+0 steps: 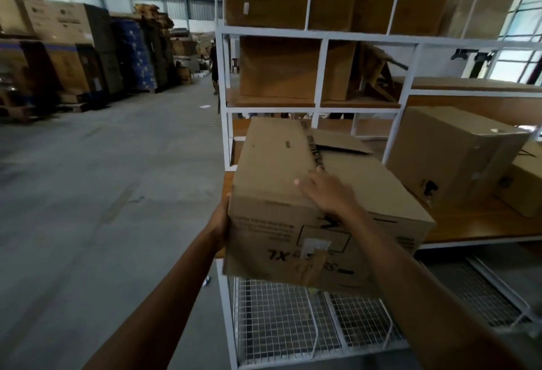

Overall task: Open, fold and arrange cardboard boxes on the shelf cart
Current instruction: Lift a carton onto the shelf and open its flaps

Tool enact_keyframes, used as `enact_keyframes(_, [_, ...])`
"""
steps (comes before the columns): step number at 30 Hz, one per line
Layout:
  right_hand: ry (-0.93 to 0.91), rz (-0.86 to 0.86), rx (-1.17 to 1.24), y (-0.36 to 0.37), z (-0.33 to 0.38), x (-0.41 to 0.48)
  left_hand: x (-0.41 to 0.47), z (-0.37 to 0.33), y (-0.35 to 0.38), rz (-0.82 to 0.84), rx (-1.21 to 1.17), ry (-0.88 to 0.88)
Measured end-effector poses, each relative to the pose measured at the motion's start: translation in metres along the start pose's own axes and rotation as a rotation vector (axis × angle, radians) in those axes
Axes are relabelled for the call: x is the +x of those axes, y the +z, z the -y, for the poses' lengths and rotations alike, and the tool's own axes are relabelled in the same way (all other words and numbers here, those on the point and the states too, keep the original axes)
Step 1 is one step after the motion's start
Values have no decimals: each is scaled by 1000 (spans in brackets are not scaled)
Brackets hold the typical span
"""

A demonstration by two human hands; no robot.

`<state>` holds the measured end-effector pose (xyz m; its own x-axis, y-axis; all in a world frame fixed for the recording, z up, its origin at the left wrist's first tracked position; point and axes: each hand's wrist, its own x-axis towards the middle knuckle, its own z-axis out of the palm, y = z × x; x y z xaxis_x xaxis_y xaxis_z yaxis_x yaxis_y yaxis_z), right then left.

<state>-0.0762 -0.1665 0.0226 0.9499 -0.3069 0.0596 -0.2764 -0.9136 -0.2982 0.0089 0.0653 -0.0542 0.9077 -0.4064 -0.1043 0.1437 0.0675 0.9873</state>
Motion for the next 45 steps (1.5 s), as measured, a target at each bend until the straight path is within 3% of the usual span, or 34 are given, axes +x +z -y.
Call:
enact_keyframes(3, [-22, -50, -194, 38, 9, -1, -4, 5, 1, 9, -150, -44])
enact_keyframes(6, [-2, -86, -198, 41, 7, 4, -4, 1, 2, 8, -201, -29])
enact_keyframes(9, [20, -118, -179, 41, 7, 6, -3, -17, 9, -39, -159, 49])
enact_keyframes(11, [82, -233, -132, 45, 9, 2, 0, -32, 17, -129, -37, 134])
enact_keyframes(14, [195, -365, -73, 45, 13, -3, 12, -38, 24, -247, 377, 296])
enact_keyframes(17, [202, -372, -32, 45, 16, -5, 29, -27, 25, -163, 1120, 420])
enact_keyframes(20, [182, -380, 83, 43, 15, -3, 33, -30, 25, -41, 1424, 387])
enact_keyframes(24, [260, -422, 337, 35, 16, -5, 25, -42, 41, 205, 1408, 567])
enact_keyframes(27, [308, -516, 534, 30, 17, -5, 20, -50, 61, 337, 1352, 581])
enact_keyframes(33, [399, -626, 758, 27, 17, -1, 25, -65, 79, 370, 1225, 698])
enact_keyframes(36, [465, -665, 829, 23, 15, 3, 17, -78, 81, 321, 1169, 854])
enact_keyframes(38, [496, -636, 725, 23, 14, 4, 12, -90, 80, 284, 1108, 958])
enact_keyframes(42, [427, -490, 219, 40, 17, 3, 5, -121, 68, 120, 1034, 1181])
enact_keyframes(45, [395, -397, 81, 47, 24, 2, 0, -147, 53, -25, 1084, 1298])
